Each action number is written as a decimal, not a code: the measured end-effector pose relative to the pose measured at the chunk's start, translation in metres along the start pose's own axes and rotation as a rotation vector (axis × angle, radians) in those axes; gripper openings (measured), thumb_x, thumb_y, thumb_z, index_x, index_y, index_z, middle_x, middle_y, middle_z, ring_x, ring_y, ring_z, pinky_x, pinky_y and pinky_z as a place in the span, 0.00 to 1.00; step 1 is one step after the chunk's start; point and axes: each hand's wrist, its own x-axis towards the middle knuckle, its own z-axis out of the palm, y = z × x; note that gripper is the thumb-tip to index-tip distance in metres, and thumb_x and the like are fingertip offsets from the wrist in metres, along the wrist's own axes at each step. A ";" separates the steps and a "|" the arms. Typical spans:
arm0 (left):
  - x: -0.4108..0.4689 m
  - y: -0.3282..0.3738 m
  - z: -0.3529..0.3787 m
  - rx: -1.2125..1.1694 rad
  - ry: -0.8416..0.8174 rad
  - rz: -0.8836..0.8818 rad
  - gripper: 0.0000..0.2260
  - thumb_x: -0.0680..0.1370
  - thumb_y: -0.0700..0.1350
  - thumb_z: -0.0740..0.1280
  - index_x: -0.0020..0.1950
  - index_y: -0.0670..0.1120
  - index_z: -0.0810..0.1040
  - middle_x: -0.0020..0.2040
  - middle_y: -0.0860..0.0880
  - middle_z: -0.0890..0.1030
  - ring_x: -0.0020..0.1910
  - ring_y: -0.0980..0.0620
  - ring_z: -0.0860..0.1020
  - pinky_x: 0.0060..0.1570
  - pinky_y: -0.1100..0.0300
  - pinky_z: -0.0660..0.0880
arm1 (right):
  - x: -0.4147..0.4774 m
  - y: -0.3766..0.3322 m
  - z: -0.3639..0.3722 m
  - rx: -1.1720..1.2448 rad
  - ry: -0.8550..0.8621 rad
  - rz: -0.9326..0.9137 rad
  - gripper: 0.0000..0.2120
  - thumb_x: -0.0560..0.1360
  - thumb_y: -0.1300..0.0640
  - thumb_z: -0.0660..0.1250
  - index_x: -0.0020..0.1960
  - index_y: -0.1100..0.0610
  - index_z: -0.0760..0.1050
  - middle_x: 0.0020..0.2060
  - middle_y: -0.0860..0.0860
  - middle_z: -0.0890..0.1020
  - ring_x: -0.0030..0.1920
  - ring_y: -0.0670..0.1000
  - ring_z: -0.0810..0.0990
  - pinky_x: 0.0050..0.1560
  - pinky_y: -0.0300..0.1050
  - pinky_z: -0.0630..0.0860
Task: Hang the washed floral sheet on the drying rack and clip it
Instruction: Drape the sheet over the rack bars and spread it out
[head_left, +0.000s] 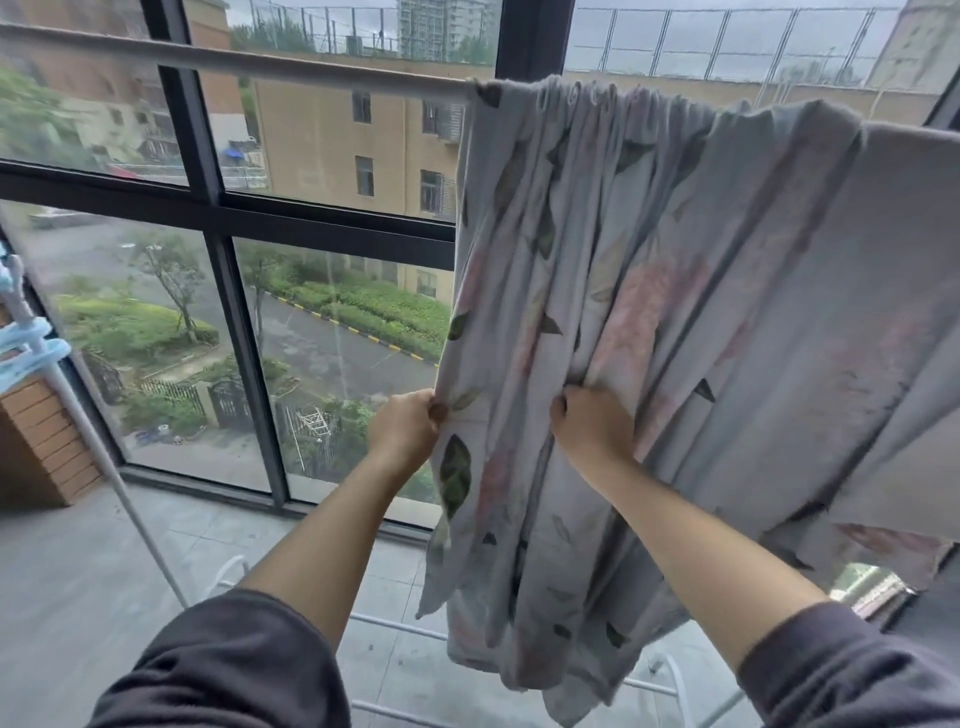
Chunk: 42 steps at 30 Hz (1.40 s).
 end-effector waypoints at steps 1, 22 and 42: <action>-0.001 -0.009 0.005 0.008 -0.002 -0.014 0.08 0.78 0.46 0.61 0.49 0.47 0.79 0.45 0.44 0.82 0.45 0.41 0.78 0.33 0.57 0.67 | -0.002 0.005 0.006 0.029 0.005 0.005 0.14 0.79 0.54 0.56 0.45 0.60 0.78 0.41 0.58 0.82 0.44 0.60 0.79 0.35 0.44 0.67; -0.022 -0.033 0.042 -0.292 -0.197 -0.255 0.14 0.70 0.56 0.66 0.52 0.52 0.74 0.48 0.48 0.81 0.48 0.46 0.78 0.48 0.51 0.76 | -0.028 0.039 0.064 0.037 -0.164 0.051 0.23 0.78 0.42 0.52 0.52 0.59 0.74 0.44 0.57 0.80 0.45 0.59 0.79 0.39 0.45 0.70; 0.056 0.065 -0.073 -0.633 0.279 0.001 0.09 0.76 0.48 0.67 0.52 0.47 0.73 0.39 0.55 0.76 0.39 0.51 0.76 0.35 0.60 0.70 | 0.039 -0.014 -0.043 0.235 -0.038 -0.126 0.22 0.80 0.46 0.55 0.31 0.55 0.66 0.26 0.51 0.73 0.30 0.53 0.75 0.28 0.45 0.67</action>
